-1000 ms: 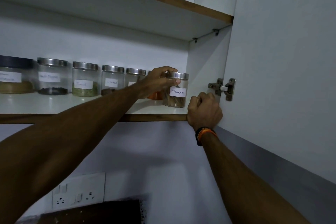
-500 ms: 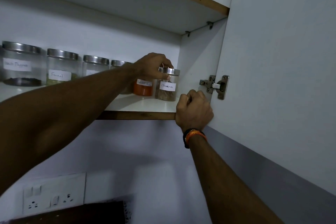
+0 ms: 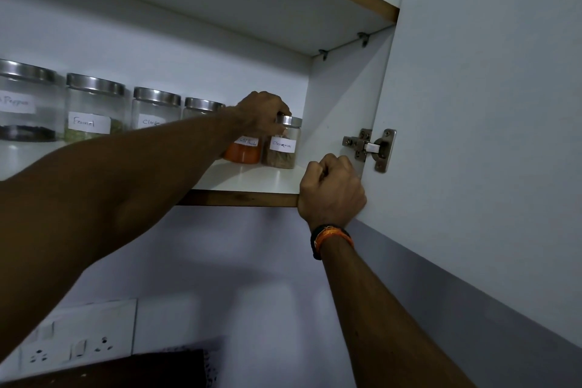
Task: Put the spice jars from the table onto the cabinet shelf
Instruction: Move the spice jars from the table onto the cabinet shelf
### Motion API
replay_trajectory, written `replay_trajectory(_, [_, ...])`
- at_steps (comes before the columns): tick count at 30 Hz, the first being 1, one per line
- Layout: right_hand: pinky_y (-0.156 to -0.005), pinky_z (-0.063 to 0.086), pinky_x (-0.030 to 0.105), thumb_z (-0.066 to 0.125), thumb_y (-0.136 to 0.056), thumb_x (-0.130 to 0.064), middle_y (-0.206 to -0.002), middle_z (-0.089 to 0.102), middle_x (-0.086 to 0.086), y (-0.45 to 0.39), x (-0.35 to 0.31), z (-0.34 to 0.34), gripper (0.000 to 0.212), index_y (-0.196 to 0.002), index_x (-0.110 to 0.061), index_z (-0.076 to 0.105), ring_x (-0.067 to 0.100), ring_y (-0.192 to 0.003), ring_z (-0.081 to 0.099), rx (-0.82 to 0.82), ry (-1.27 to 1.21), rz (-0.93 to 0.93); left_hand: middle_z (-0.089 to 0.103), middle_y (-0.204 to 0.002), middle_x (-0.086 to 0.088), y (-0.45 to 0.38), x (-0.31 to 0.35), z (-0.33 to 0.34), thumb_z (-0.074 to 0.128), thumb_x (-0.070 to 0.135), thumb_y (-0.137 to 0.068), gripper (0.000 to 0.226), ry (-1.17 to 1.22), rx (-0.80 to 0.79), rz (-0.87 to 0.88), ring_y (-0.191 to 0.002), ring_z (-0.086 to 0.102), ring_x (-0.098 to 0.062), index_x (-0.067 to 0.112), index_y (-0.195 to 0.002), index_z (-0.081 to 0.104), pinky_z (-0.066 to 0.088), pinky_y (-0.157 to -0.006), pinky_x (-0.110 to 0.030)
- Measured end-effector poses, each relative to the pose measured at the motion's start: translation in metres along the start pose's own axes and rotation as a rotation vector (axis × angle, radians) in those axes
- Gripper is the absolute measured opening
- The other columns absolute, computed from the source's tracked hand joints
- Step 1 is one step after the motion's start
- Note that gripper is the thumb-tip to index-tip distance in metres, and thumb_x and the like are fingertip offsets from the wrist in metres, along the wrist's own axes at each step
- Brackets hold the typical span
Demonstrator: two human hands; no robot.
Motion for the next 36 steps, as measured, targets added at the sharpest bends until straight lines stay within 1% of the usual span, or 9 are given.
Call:
replay_trajectory(6, [-0.051,0.021,0.017,0.049,-0.080,-0.025,-0.060,0.044,-0.003,0.000,0.000,0.001,0.021,-0.060,-0.020,0.045,0.011,-0.049,0.037,-0.006,-0.009,0.002,0.070,-0.117,-0.009,-0.005,-0.004,0.005,0.065,0.032,-0.092,0.037,-0.021,-0.005,-0.024,-0.103,0.063,-0.028,0.011,-0.123,0.066,0.051,-0.087,-0.040])
replay_trajectory(14, [-0.051,0.017,0.016,0.050,-0.080,-0.024,-0.059,0.042,-0.004,0.000,0.003,0.001,0.021,-0.060,-0.021,0.044,0.007,-0.048,0.031,0.005,-0.005,0.000,0.070,-0.116,-0.009,-0.009,-0.005,0.007,0.064,0.035,-0.092,0.038,-0.070,-0.023,-0.041,-0.102,0.064,-0.027,0.012,-0.122,0.066,0.052,-0.087,-0.042])
replay_trajectory(19, [-0.051,0.016,0.017,0.050,-0.079,-0.024,-0.059,0.042,-0.004,0.000,0.002,0.001,0.021,-0.059,-0.020,0.044,0.009,-0.048,0.033,0.005,-0.002,-0.007,0.072,-0.115,-0.008,-0.009,-0.004,0.005,0.064,0.037,-0.092,0.038,-0.096,-0.052,-0.037,-0.099,0.066,-0.027,0.013,-0.122,0.067,0.052,-0.085,-0.040])
replay_trajectory(22, [-0.051,0.015,0.017,0.049,-0.078,-0.025,-0.059,0.040,-0.005,0.000,0.000,0.001,0.022,-0.058,-0.020,0.044,0.010,-0.048,0.033,0.007,0.012,-0.014,0.068,-0.127,-0.009,-0.008,-0.006,0.003,0.063,0.040,-0.092,0.047,-0.076,-0.076,-0.069,-0.110,0.064,-0.028,0.015,-0.132,0.062,0.049,-0.088,-0.040])
replay_trajectory(25, [-0.051,0.015,0.017,0.045,-0.079,-0.028,-0.060,0.040,-0.005,0.000,-0.001,0.001,0.022,-0.059,-0.020,0.043,0.010,-0.048,0.035,-0.009,0.025,-0.020,0.048,-0.151,-0.008,-0.003,-0.009,-0.001,0.063,0.047,-0.092,0.067,-0.011,-0.060,-0.127,-0.134,0.048,-0.032,0.020,-0.149,0.042,0.040,-0.107,-0.047])
replay_trajectory(27, [-0.051,0.015,0.018,0.046,-0.080,-0.028,-0.061,0.041,-0.004,0.000,-0.001,0.002,0.022,-0.059,-0.020,0.043,0.013,-0.049,0.037,-0.028,0.046,-0.022,0.039,-0.157,-0.006,0.004,-0.009,-0.006,0.064,0.048,-0.092,0.071,0.021,-0.050,-0.132,-0.143,0.037,-0.031,0.023,-0.152,0.036,0.031,-0.114,-0.049])
replay_trajectory(29, [-0.051,0.015,0.018,0.046,-0.080,-0.028,-0.063,0.042,-0.002,0.000,0.000,0.001,0.022,-0.060,-0.018,0.045,0.014,-0.051,0.039,-0.050,0.065,-0.019,0.036,-0.159,-0.005,0.014,-0.007,-0.014,0.065,0.048,-0.092,0.072,0.020,-0.065,-0.132,-0.146,0.033,-0.030,0.024,-0.153,0.035,0.029,-0.116,-0.049])
replay_trajectory(33, [-0.051,0.020,0.021,0.042,-0.083,-0.031,-0.071,0.045,0.002,-0.001,-0.003,0.004,0.028,-0.066,-0.013,0.054,0.020,-0.058,0.046,-0.148,0.147,-0.029,0.042,-0.155,-0.008,0.047,-0.002,-0.032,0.066,0.042,-0.091,0.068,0.006,-0.119,-0.128,-0.141,0.039,-0.030,0.020,-0.150,0.039,0.035,-0.112,-0.050])
replay_trajectory(36, [-0.056,0.033,0.028,0.043,-0.089,-0.030,-0.079,0.047,0.007,-0.002,-0.007,0.004,0.033,-0.076,-0.007,0.064,0.025,-0.069,0.053,-0.232,0.225,-0.048,0.056,-0.139,-0.011,0.079,-0.001,-0.042,0.066,0.035,-0.092,0.056,0.029,-0.139,-0.129,-0.126,0.052,-0.029,0.015,-0.141,0.048,0.046,-0.103,-0.046])
Point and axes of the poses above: each hand's wrist, its own y-axis away from the middle knuckle, its own z-axis out of the palm, x = y × z, the point moved 6 cm from there along -y, towards the middle knuckle
